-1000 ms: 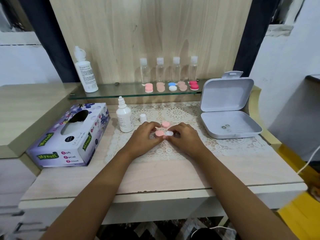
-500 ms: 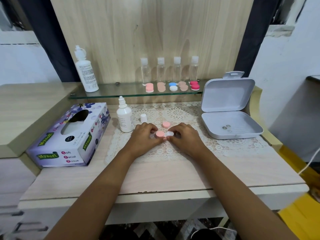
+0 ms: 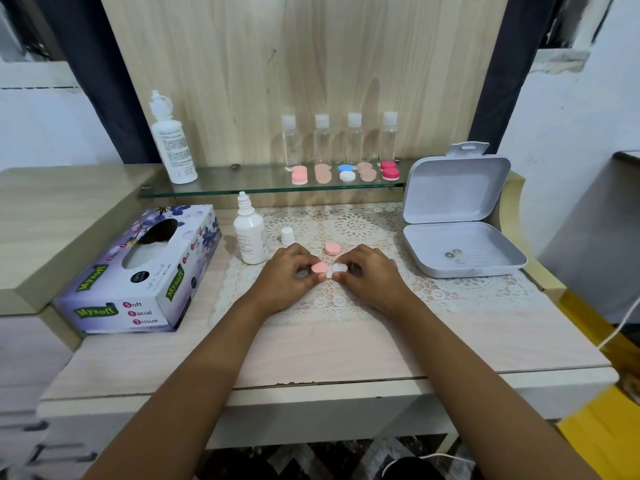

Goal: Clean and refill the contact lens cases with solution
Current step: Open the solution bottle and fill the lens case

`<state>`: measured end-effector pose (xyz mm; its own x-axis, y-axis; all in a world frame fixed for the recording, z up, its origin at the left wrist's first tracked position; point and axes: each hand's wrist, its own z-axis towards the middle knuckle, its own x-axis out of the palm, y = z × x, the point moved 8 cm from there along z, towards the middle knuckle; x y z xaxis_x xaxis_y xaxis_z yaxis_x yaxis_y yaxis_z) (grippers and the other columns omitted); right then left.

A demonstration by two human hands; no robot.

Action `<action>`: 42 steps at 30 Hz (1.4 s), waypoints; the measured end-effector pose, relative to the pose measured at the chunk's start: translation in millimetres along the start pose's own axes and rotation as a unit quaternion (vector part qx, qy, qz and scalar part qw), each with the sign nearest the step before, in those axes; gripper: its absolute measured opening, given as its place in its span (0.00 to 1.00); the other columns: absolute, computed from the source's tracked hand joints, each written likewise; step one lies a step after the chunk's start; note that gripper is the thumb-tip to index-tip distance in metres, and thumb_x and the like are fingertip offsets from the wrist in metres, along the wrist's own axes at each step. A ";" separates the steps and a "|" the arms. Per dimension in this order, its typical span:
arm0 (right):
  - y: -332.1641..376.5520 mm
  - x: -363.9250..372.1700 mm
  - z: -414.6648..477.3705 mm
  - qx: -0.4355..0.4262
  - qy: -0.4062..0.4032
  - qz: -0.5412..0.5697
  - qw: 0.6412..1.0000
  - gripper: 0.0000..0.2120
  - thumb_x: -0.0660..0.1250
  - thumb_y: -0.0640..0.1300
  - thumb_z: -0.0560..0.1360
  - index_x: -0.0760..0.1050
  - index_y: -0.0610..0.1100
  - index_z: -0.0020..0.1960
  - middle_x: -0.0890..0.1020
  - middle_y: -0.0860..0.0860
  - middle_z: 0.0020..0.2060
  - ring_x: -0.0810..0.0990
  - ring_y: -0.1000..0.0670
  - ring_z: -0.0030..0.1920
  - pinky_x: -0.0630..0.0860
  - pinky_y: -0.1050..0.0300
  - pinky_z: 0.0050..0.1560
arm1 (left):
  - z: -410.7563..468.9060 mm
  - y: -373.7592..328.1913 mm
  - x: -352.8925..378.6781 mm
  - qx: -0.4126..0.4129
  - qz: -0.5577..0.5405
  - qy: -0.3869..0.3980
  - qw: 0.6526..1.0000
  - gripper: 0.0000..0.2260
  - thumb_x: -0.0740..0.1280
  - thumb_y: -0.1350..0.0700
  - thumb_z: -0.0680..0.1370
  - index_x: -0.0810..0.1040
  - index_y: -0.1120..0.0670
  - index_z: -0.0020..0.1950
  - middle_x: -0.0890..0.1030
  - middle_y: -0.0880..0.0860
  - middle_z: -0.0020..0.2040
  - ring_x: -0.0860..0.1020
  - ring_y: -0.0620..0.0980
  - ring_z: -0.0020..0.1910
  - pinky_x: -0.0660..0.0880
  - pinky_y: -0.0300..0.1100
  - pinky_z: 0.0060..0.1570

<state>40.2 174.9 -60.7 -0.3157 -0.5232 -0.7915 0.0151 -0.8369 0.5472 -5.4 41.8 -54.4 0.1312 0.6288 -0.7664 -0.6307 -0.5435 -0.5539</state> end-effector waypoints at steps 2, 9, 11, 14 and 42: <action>0.0 0.6 -0.3 0.002 0.002 -0.003 1.000 0.13 0.67 0.52 0.73 0.79 0.50 0.55 0.78 0.52 0.53 0.72 0.49 0.58 0.67 0.46 0.60 | -0.9 -0.7 -0.2 -0.004 0.007 -0.002 1.000 0.13 0.70 0.51 0.74 0.81 0.55 0.56 0.74 0.48 0.49 0.72 0.47 0.53 0.66 0.37 0.52; -5.4 -12.8 0.4 0.078 -0.011 0.185 0.980 0.15 0.65 0.49 0.76 0.77 0.43 0.60 0.82 0.48 0.52 0.78 0.53 0.54 0.72 0.60 0.54 | -3.5 0.5 -2.9 -0.012 0.027 -0.023 0.999 0.12 0.69 0.50 0.74 0.80 0.53 0.54 0.74 0.47 0.47 0.71 0.47 0.51 0.65 0.38 0.49; -5.3 -19.2 0.9 0.090 0.012 0.197 0.976 0.14 0.64 0.46 0.77 0.77 0.41 0.60 0.81 0.48 0.53 0.77 0.55 0.52 0.70 0.62 0.52 | -3.3 0.8 -2.9 -0.013 0.024 -0.025 0.999 0.11 0.70 0.50 0.73 0.81 0.53 0.53 0.73 0.47 0.47 0.71 0.47 0.51 0.65 0.38 0.49; -7.0 -26.0 4.8 0.101 0.038 0.189 0.976 0.13 0.64 0.47 0.77 0.78 0.43 0.58 0.81 0.50 0.50 0.76 0.55 0.49 0.70 0.65 0.44 | -2.9 0.3 -2.4 -0.011 0.019 -0.024 0.999 0.11 0.70 0.51 0.73 0.81 0.54 0.53 0.73 0.47 0.46 0.72 0.47 0.51 0.66 0.38 0.49; 11.1 -13.8 22.9 0.010 0.102 0.084 0.991 0.11 0.71 0.45 0.72 0.80 0.45 0.53 0.82 0.53 0.45 0.78 0.57 0.44 0.71 0.71 0.40 | -2.7 1.4 -1.8 -0.014 0.021 -0.015 1.000 0.12 0.70 0.50 0.73 0.81 0.53 0.54 0.73 0.47 0.47 0.71 0.48 0.52 0.68 0.40 0.52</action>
<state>23.0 176.5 -37.4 -0.1114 -0.6785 -0.7262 0.0322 -0.7328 0.6797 -4.5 38.3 -54.6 0.0823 0.6208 -0.7797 -0.6141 -0.5846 -0.5303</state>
